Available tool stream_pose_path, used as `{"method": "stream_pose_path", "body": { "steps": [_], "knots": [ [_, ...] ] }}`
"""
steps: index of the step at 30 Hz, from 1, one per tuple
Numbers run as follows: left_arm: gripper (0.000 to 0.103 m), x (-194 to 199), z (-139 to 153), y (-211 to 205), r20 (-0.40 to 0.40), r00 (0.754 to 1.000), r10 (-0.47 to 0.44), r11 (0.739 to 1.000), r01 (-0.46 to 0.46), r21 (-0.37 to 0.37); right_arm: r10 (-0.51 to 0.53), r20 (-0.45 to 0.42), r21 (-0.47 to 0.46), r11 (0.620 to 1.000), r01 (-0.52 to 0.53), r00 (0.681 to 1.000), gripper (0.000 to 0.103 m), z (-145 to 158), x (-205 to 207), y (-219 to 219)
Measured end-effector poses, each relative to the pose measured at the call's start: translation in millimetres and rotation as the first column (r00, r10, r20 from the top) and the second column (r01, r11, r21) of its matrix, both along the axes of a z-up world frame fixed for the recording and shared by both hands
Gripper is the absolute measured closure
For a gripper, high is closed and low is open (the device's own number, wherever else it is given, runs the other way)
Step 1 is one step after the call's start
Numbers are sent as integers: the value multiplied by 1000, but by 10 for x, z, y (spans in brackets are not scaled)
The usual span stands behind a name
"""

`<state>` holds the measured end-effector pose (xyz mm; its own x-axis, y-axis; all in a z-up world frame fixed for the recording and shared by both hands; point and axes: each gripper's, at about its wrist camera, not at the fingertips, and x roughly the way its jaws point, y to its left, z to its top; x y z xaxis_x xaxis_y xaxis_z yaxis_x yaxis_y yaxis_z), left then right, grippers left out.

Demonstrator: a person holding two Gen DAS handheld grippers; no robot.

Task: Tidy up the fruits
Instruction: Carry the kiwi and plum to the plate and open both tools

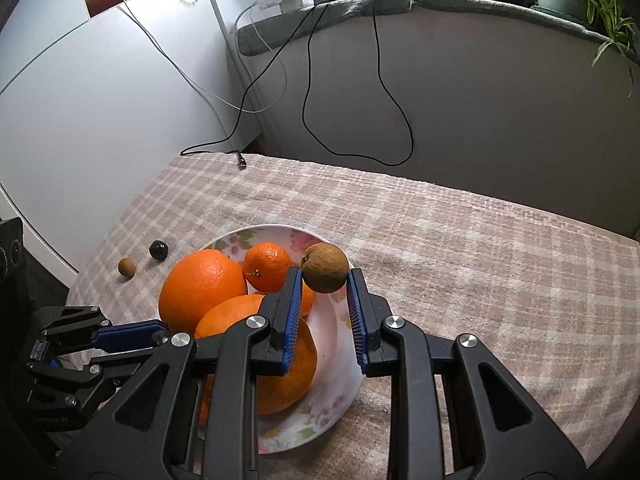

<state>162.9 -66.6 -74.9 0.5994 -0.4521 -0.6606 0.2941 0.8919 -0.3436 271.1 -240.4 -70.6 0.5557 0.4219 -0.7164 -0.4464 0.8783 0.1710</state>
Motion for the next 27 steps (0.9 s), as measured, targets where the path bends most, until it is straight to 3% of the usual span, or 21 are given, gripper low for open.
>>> {"method": "stream_pose_path", "body": {
  "steps": [12, 16, 20, 27],
  "knots": [
    [82, 9, -2, -20, 1, 1000, 5, 1000, -5, 5, 1, -1, 1, 1000, -1, 1000, 79, -22, 30, 30],
    [76, 3, 6, -21, 3, 1000, 5, 1000, -5, 5, 4, 2, -4, 1000, -4, 1000, 77, -27, 14, 70],
    [70, -10, 10, -26, 6, 1000, 3, 1000, -3, 9, -7, 13, -4, 1000, 7, 1000, 50, -3, -28, 61],
    [61, -56, -3, -24, 11, 1000, 8, 1000, -8, 25, -33, 26, 3, 999, 33, 999, 28, 58, -66, 35]
  ]
}}
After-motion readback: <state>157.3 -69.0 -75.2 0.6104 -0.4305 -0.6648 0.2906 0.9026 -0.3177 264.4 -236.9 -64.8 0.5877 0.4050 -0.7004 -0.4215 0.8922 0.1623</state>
